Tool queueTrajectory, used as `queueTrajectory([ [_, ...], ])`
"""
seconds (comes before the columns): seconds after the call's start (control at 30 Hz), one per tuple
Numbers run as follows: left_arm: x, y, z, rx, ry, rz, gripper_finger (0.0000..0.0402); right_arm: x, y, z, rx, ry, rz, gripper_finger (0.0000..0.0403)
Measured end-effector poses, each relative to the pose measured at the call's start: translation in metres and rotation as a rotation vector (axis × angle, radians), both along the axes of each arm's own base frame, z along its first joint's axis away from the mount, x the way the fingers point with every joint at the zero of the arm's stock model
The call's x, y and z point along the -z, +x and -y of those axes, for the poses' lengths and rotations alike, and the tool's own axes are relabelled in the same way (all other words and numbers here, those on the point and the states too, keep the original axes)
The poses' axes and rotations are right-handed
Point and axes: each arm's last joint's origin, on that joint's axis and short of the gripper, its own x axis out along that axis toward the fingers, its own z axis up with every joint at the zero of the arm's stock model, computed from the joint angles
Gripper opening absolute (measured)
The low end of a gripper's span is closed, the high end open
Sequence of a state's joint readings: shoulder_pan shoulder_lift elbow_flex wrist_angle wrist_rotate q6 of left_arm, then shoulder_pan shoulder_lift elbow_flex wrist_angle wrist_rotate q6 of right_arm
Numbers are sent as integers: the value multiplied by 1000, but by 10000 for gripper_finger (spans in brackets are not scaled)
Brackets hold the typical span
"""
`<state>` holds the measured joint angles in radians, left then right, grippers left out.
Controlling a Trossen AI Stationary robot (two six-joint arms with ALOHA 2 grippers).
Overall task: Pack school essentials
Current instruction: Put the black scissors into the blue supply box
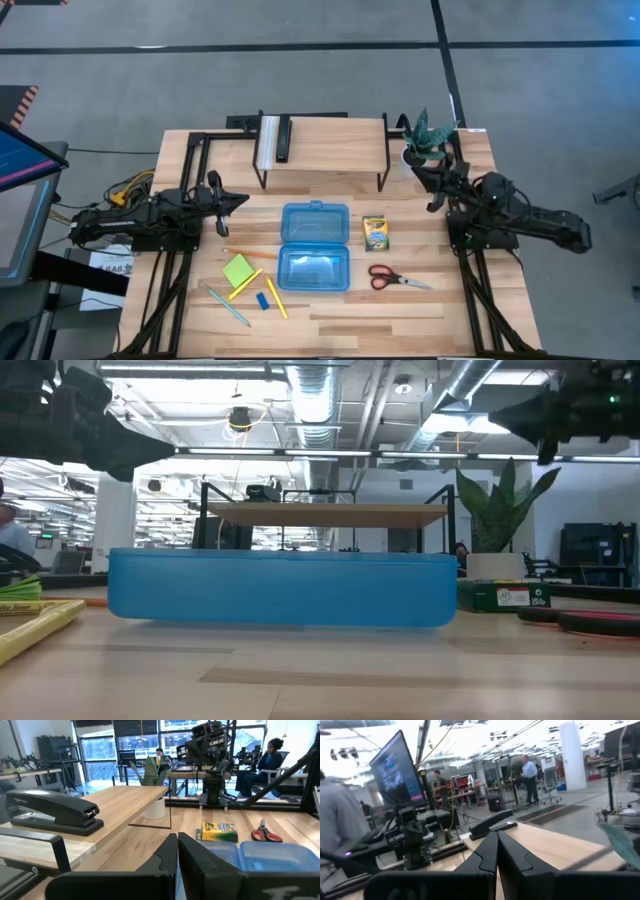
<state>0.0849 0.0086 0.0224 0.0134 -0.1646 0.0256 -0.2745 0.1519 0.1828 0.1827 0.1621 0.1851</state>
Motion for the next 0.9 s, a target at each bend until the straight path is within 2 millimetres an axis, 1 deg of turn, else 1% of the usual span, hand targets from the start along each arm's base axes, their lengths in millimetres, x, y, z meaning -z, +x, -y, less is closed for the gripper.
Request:
queueTrajectory([
  [0.17,0,0,0,0,-9,2,4,-11,16,4,-2,-6,-108,33],
  [0.33,0,0,0,0,-5,2,4,-13,35,8,-17,13,-257,33],
  [0.53,0,0,0,3,-27,7,4,-20,64,7,-79,11,-386,33],
  [0.63,0,0,1,42,-28,3,4,-24,76,5,-108,-8,-445,34],
  [0.77,0,0,2,79,-26,2,4,-22,87,2,-138,-5,-562,52],
  [0.9,0,0,2,57,-21,1,4,-17,95,0,-150,29,-656,88],
])
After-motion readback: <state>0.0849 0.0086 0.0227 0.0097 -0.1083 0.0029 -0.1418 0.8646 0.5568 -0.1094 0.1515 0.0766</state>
